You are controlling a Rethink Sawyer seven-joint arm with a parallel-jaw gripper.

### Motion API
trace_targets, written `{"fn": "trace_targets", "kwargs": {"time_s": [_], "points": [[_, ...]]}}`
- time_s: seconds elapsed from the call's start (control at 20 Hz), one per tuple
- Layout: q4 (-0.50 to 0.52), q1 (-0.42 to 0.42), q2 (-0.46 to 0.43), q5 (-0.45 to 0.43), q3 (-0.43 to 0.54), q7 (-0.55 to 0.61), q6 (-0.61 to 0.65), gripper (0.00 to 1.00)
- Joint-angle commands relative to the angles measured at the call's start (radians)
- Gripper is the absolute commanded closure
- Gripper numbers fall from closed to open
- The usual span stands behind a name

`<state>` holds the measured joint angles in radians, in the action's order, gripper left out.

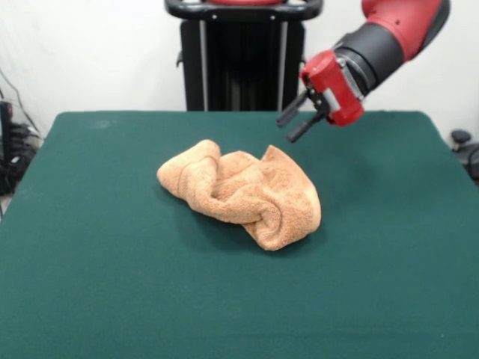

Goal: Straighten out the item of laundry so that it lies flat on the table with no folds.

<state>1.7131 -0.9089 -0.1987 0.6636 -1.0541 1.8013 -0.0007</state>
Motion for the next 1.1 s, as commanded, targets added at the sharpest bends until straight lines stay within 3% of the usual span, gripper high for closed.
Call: {"fn": "trace_targets", "kwargs": {"time_s": [0.05,0.55,1.1], "points": [[-0.083,0.054,0.062,-0.03,0.191,0.178,-0.039,0.0],[-0.065,0.072,0.114,-0.067,0.239,0.168,-0.057,0.0],[-0.119,0.045,-0.017,-0.019,0.22,0.192,-0.046,0.0]]}}
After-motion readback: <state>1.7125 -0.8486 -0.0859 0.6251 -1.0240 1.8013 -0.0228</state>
